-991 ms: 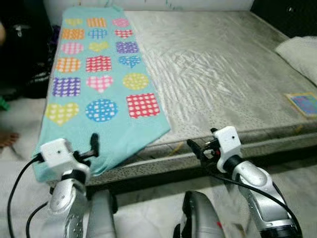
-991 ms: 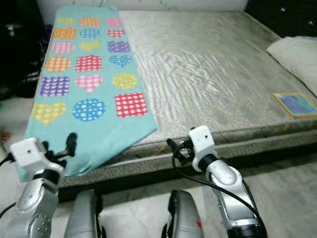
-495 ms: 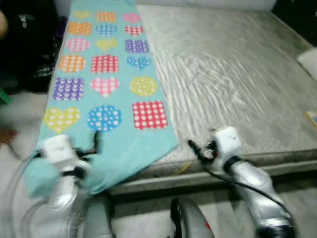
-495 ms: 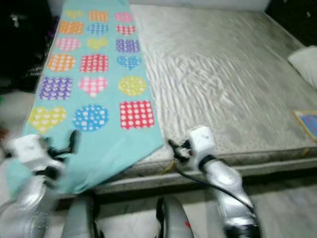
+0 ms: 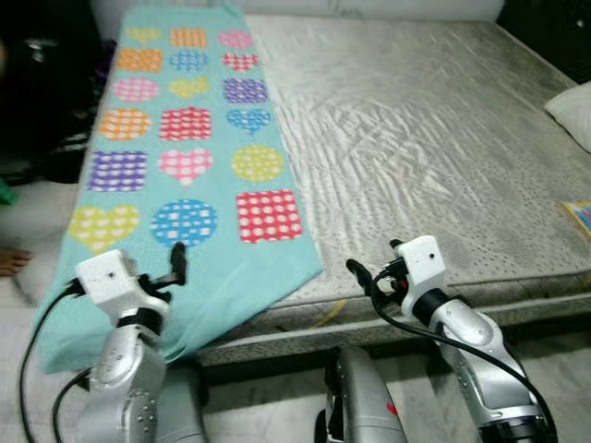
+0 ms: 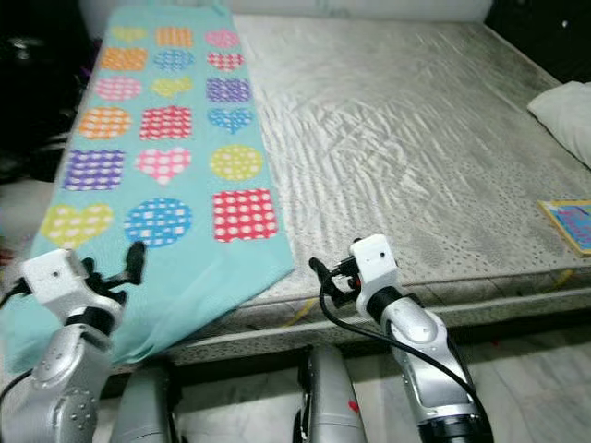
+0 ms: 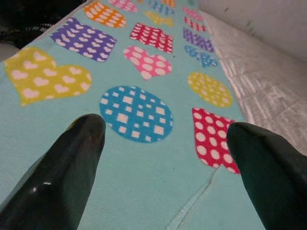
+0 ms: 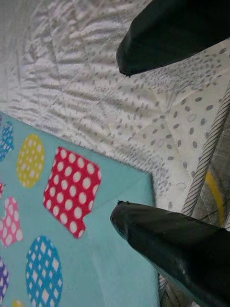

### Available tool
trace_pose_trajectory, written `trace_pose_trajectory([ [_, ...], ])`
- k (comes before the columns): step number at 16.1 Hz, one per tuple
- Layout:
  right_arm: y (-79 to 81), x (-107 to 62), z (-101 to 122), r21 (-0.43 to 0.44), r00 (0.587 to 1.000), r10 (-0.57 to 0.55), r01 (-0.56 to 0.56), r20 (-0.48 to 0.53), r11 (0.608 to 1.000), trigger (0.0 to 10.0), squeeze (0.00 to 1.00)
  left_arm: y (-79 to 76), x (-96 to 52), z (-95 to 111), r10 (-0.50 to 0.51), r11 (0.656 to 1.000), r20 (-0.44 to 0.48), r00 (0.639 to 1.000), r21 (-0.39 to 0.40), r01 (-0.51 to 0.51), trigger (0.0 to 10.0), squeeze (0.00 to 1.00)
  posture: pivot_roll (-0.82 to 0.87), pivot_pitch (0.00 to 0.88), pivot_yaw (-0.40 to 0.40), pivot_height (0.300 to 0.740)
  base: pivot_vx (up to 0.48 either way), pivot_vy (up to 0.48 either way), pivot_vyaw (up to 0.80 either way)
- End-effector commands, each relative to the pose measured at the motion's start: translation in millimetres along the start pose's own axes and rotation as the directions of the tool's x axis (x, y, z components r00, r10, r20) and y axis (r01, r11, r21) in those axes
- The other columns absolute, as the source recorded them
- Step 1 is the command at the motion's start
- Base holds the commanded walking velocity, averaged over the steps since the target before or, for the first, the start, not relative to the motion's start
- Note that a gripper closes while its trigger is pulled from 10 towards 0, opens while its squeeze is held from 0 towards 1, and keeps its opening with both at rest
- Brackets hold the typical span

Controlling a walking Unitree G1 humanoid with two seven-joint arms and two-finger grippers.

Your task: Clean up the room

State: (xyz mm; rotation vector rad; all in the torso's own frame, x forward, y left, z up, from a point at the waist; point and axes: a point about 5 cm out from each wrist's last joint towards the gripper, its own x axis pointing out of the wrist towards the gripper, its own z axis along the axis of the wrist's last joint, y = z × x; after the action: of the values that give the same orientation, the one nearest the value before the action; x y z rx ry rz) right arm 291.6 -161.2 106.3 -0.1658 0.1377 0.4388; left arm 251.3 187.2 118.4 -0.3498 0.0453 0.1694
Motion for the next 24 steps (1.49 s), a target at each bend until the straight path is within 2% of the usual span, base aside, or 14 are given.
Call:
trace_pose_trajectory([
  [1,1.7,0.8,1,0.000,1.000,0.005,-0.005,0.006,1.000,10.0,0.00,4.7,-1.2,-1,0.017,1.000,-0.011,1.000,0.004,-0.017,10.0,0.00,-0.06,0.152,-0.078,0.558,0.000,0.480,0.00],
  [7,0.3,1.7,1,-0.011,1.000,0.009,-0.009,0.006,1.000,10.0,0.00,2.2,-1.3,-1,0.009,1.000,-0.007,1.000,0.001,-0.009,10.0,0.00,-0.06,0.144,-0.083,0.558,0.000,0.480,0.00],
  [15,-3.7,6.7,6,-0.025,1.000,0.002,-0.001,0.022,1.000,10.0,0.00,-0.5,-0.3,-1,0.008,1.000,0.002,1.000,-0.007,-0.008,10.0,0.00,-0.07,0.139,-0.080,0.558,0.000,0.000,0.00],
  [19,-6.8,8.8,7,0.004,0.999,-0.029,0.029,0.029,1.000,10.0,0.00,-1.1,1.6,0,0.002,1.000,0.013,1.000,-0.004,-0.002,10.0,0.00,-0.07,0.139,-0.087,0.558,0.000,0.000,0.00],
  [24,-3.0,12.4,9,0.015,0.999,-0.025,0.025,0.042,1.000,10.0,0.00,-2.7,4.0,6,-0.003,1.000,0.029,1.000,0.000,0.003,10.0,0.00,-0.06,0.143,-0.093,0.509,0.000,0.000,0.00],
])
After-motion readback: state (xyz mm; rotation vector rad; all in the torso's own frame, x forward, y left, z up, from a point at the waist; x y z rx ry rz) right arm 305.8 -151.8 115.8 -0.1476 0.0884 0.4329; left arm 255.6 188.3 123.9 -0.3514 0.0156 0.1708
